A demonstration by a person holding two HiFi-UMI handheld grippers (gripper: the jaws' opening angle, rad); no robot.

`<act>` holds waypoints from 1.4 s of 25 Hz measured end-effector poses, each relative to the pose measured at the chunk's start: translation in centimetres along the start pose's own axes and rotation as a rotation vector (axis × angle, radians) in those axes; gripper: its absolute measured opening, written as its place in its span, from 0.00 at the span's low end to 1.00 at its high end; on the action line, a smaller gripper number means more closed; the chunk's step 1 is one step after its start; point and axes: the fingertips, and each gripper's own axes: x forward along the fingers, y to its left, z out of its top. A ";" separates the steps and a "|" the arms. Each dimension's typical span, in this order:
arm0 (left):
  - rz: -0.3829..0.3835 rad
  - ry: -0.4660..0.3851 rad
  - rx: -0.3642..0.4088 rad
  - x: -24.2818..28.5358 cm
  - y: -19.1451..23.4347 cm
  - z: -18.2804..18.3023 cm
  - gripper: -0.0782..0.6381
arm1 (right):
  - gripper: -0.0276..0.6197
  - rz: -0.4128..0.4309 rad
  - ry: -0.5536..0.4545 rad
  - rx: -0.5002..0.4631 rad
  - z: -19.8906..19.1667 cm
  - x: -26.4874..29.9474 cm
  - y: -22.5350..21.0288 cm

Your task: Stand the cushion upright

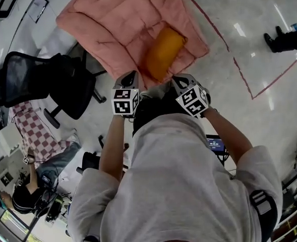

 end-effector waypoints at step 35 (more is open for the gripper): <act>-0.457 0.518 1.025 23.3 7.0 -17.2 0.13 | 0.05 -0.357 0.132 0.760 -17.2 18.9 3.9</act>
